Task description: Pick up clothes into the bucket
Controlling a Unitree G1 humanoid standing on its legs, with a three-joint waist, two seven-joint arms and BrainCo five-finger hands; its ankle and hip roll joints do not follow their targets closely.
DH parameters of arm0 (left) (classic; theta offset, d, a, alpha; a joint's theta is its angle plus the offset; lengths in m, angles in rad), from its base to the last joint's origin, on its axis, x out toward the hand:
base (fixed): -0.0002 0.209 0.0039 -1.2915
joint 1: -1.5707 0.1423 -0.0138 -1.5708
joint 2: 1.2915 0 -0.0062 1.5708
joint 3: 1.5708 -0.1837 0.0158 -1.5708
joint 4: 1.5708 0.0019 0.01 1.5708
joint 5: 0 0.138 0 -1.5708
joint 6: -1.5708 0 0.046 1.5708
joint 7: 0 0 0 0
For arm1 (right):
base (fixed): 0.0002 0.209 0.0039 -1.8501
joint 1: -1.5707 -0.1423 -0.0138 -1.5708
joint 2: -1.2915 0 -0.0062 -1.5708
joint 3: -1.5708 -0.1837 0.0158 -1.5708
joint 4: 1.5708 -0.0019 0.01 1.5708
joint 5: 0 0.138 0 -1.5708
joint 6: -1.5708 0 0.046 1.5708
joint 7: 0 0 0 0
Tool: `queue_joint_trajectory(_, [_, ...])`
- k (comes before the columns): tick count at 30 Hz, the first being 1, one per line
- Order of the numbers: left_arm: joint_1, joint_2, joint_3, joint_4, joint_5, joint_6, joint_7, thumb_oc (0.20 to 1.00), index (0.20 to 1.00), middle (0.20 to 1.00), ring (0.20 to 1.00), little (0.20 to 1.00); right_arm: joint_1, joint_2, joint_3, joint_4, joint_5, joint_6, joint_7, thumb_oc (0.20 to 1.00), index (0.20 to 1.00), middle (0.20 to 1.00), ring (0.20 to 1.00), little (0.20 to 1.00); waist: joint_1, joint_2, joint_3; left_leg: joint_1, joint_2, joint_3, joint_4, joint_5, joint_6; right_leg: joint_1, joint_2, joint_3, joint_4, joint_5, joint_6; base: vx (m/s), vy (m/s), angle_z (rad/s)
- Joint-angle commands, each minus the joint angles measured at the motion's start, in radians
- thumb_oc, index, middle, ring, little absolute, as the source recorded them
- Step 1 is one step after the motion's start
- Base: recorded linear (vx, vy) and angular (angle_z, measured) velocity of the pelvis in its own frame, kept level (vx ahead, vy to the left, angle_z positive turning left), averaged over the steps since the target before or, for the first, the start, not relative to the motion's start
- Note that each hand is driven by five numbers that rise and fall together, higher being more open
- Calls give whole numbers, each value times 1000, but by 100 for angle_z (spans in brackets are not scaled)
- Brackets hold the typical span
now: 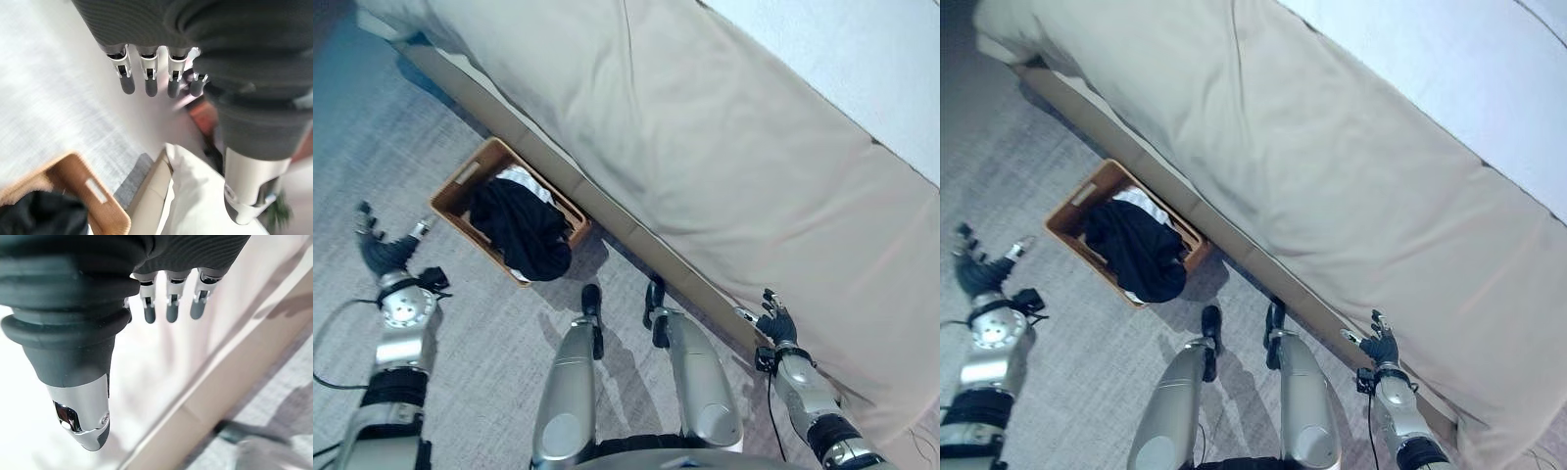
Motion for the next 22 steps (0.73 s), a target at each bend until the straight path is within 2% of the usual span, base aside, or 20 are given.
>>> queue_joint_trajectory(1, [36, -66, -28, 30, -97, -46, -202, 1000, 1000, 1000, 1000, 1000, 61, -45, -43, 51, -54, 13, 41, 1000, 1000, 1000, 1000, 1000, -15, 67, -136, 49, 27, -27, -131, 74, -43, 93, -45, 2, -137, 78, 98, 173, -81, -6])
queue_joint_trajectory(5, [93, -136, -81, 89, -21, -10, -276, 1000, 1000, 1000, 1000, 1000, 91, -34, -49, 99, -106, 29, 71, 1000, 1000, 1000, 1000, 1000, -17, 79, -215, 149, 40, -22, -197, 92, -55, 204, -25, -6, -217, 81, 97, 137, -66, -2])
queue_joint_trajectory(9, [103, -236, -98, 263, 9, 32, -280, 1000, 1000, 1000, 1000, 1000, 108, -8, -46, 145, -136, 46, 72, 1000, 1000, 1000, 1000, 1000, -18, 70, -278, 227, 51, -10, -219, 84, -61, 302, -11, -11, -284, 83, 93, 99, -68, -2])
queue_joint_trajectory(14, [108, -308, -132, 546, 171, 97, -278, 1000, 1000, 1000, 1000, 1000, 113, 26, -23, 215, -172, 70, 76, 1000, 1000, 1000, 1000, 1000, -16, 61, -356, 314, 64, 11, -279, 85, -66, 394, 8, -19, -356, 90, 96, 78, -43, -3])
queue_joint_trajectory(15, [110, -321, -177, 598, 286, 107, -272, 1000, 1000, 1000, 1000, 1000, 107, 40, -15, 236, -181, 80, 76, 1000, 1000, 1000, 1000, 1000, -17, 60, -377, 342, 69, 20, -300, 88, -69, 422, 13, -24, -378, 92, 97, 67, -29, -1])
queue_joint_trajectory(22, [130, -372, -165, 693, 274, 142, -294, 1000, 1000, 1000, 1000, 1000, 130, 75, -8, 324, -185, 102, 89, 1000, 1000, 1000, 1000, 1000, -5, 49, -401, 384, 64, 18, -279, 61, -60, 480, 12, -20, -386, 84, 92, 41, -13, 1])
